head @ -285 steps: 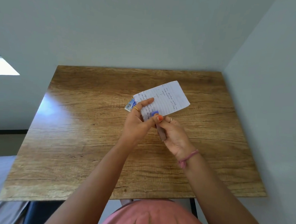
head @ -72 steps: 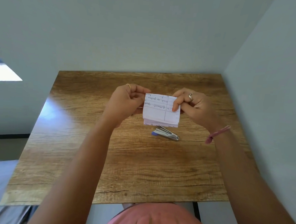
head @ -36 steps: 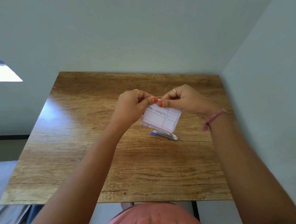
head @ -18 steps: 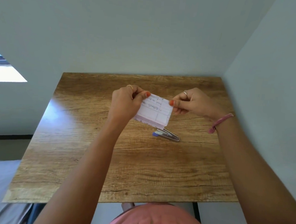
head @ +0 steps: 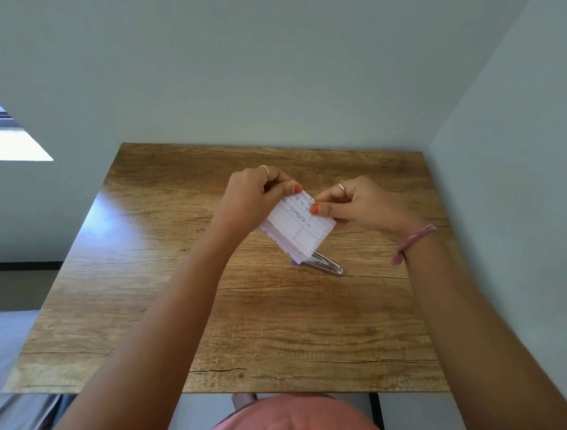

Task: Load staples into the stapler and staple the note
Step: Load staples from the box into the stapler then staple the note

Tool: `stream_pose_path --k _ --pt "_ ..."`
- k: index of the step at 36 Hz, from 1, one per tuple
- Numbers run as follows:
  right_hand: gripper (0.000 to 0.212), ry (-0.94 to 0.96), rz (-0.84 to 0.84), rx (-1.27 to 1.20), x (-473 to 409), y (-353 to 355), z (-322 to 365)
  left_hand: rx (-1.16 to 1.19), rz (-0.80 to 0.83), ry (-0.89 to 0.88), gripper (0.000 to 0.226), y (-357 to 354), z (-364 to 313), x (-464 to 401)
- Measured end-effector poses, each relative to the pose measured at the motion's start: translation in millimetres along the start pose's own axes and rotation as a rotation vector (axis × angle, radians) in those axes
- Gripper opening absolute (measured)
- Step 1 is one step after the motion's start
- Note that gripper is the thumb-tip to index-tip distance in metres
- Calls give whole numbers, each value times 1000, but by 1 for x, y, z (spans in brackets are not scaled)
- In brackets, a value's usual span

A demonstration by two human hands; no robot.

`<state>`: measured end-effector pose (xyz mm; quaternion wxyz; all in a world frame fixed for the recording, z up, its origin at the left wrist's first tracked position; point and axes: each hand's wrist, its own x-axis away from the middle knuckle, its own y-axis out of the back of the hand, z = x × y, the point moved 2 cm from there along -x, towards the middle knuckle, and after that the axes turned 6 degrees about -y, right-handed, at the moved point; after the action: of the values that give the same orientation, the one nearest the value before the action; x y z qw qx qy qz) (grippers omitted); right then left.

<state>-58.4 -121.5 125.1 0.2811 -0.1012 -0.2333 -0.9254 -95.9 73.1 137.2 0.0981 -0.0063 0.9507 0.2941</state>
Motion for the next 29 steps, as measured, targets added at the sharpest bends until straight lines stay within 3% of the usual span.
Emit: stream_pose_path --k 2,6,10,14,16,18,22,26,29 --pt "8 -19 -29 -81 -3 -4 -2 107 -18 34 2 4 2 0" --pt "5 -76 -135 -246 -5 -8 -8 281 20 173 46 7 16 4" --pt "4 -136 -248 -403 -6 -15 -14 487 32 398 53 -5 36 19" --pt "3 -173 -307 -492 -5 -31 -19 794 -257 440 47 -29 37 37" --pt "4 -159 -360 -494 -5 -38 -19 829 -408 375 50 -42 34 46" --pt "6 -141 -407 -453 -6 -43 -18 876 -455 276 55 -52 30 54" --pt "5 -114 -446 -403 -7 -46 -17 895 -361 191 40 -57 29 56" --pt "7 -91 -417 -413 -7 -47 -17 982 -220 271 32 -55 33 50" --pt "8 -82 -379 -444 -8 -51 -21 973 -229 340 30 -53 34 45"
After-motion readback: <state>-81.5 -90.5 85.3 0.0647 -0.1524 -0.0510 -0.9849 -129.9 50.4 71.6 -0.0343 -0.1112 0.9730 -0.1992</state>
